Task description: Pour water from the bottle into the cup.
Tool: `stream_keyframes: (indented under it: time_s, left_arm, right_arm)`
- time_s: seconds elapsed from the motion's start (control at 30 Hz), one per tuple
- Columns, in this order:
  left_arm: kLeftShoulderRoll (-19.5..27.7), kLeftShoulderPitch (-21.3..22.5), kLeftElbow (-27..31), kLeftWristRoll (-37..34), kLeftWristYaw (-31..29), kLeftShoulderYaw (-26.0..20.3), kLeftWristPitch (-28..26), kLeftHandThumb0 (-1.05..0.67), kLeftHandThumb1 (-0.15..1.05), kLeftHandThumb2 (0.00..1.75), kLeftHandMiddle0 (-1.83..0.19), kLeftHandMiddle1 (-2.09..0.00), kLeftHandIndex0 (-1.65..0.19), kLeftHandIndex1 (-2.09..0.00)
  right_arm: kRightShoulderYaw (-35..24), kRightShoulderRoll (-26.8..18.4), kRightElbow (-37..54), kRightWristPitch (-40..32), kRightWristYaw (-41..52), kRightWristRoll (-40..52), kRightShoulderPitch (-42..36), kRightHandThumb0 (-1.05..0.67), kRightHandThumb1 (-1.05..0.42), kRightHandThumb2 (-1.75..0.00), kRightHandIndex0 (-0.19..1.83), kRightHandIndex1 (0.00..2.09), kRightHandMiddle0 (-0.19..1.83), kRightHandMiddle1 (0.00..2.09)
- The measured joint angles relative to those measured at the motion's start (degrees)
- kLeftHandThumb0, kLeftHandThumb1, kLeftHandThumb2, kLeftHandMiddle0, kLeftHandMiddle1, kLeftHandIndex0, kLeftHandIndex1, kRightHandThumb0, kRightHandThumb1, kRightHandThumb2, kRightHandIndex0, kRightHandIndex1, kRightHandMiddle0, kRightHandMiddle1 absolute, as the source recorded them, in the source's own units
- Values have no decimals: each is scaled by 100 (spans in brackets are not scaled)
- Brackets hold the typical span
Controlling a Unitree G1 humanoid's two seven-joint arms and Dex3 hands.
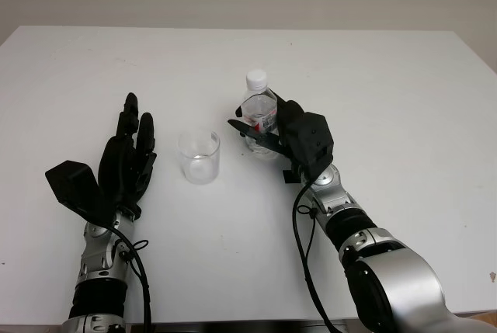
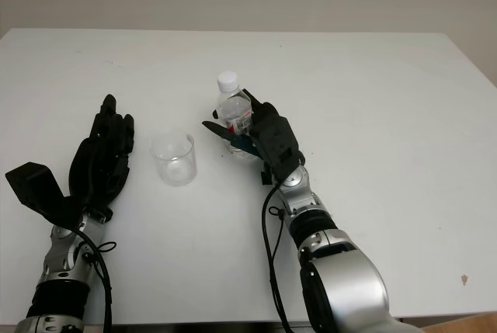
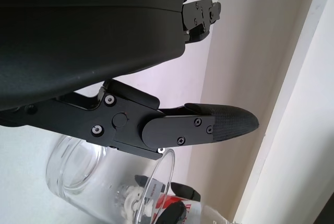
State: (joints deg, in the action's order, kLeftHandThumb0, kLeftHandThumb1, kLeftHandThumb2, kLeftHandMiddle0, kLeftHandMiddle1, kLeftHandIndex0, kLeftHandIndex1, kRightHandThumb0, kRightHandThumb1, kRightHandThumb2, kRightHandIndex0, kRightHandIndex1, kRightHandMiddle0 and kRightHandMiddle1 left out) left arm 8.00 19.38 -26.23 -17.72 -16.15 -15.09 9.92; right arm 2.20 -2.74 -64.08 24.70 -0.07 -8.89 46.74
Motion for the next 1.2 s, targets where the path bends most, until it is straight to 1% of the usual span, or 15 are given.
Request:
stream_keyframes:
  time_s: [0.1, 0.2, 0.4, 0.5, 0.73, 0.97, 1.03, 1.2]
  left_arm:
    - [8, 0, 0, 5, 0, 1, 0, -70, 105, 42, 14, -5, 17, -5]
    - [20, 0, -6, 13, -20, 2, 1, -70, 105, 43, 14, -5, 17, -5]
    - [27, 2, -11, 14, -17, 1, 1, -70, 105, 42, 14, -5, 16, -6]
    - [27, 3, -11, 22, -3, 2, 5, -70, 105, 43, 14, -5, 16, -6]
    - [24, 3, 2, 21, 29, 5, -1, -71, 105, 43, 14, -5, 16, -5]
    - [24, 3, 19, 20, 39, 6, -14, -70, 105, 42, 14, -5, 17, -5]
    - [24, 3, 20, 20, 38, 8, -13, -70, 105, 43, 15, -5, 17, -5]
    - [3, 3, 13, 19, 34, 8, 21, -70, 105, 43, 14, -5, 16, -5]
  right_arm:
    - [82, -13, -11, 69, -167, -145, 3, -39, -105, -37, 139, 209, 109, 209]
    - [223, -79, -39, 93, -288, -349, 64, -38, -105, -35, 135, 209, 109, 209]
    - [486, -368, -215, 175, -582, -811, 391, -35, -105, -35, 125, 209, 99, 209]
    - [747, -559, -301, 202, -790, -1200, 652, -38, -105, -34, 116, 209, 93, 209]
    - [1509, -797, -514, 264, -1617, -2191, 1035, -41, -105, -33, 126, 209, 90, 209]
    - [2026, -904, -678, 267, -2033, -2758, 1270, -42, -105, -31, 122, 209, 86, 209]
    - [2177, -941, -721, 285, -2238, -2933, 1312, -41, -105, -26, 123, 209, 86, 209]
    - [2440, -975, -802, 353, -2510, -3176, 1422, -42, -105, -27, 124, 209, 88, 209]
